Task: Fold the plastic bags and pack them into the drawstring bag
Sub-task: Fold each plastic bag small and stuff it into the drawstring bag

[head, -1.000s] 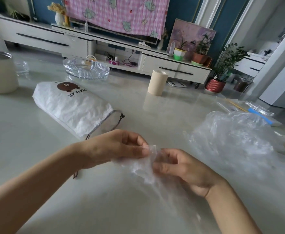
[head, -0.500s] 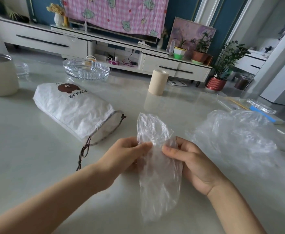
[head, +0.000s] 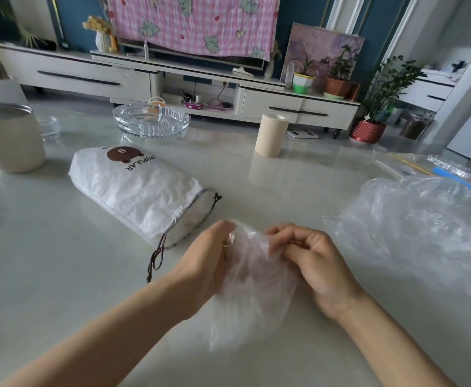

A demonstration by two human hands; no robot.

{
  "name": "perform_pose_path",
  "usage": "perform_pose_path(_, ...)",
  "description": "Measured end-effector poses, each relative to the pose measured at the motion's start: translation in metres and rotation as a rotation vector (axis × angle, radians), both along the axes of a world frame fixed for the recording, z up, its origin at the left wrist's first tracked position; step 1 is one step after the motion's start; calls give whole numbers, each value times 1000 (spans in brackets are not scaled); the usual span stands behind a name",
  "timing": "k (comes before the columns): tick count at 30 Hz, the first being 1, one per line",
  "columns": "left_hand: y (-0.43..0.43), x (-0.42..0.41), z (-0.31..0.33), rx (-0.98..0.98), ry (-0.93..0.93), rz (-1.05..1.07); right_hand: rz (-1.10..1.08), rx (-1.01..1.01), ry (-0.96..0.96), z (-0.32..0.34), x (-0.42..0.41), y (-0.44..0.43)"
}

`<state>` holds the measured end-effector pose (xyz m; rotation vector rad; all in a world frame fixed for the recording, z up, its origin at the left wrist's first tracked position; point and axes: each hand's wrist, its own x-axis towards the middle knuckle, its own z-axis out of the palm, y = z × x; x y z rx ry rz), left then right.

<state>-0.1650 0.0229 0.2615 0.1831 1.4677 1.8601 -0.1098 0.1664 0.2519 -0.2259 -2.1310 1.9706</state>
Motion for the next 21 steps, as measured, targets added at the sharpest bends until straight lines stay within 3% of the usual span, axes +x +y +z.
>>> perform_pose_path(2, -3, 2, 6, 78, -99, -94, -16, 78, 59, -1, 0, -4)
perform_pose_path(5, -5, 1, 5, 13, -67, -178, -63, 138, 119, -2, 0, -4)
perform_pose_path(9, -5, -3, -4, -135, 27, -55, -76, 156, 150, -1, 4, 1)
perform_pose_path(10, -5, -4, -4, -138, 31, -17, -110, 282, 206, -2, 8, 4)
perform_pose_path(12, -6, -6, -6, -121, 32, 53, -262, 774, 355, -1, 14, 4)
perform_pose_path(14, -8, -6, -5, -71, 23, 98, -197, 1247, 495, -12, 15, 4)
perform_pose_path(15, -8, -7, -7, -49, 21, 106, -120, 1334, 519, -16, 15, -1)
perform_pose_path(18, -6, -9, -9, -20, 38, 119, -20, 1296, 600, -18, 9, -14)
perform_pose_path(21, -4, -13, -14, -35, 120, 149, 14, 1001, 526, -16, 8, -13)
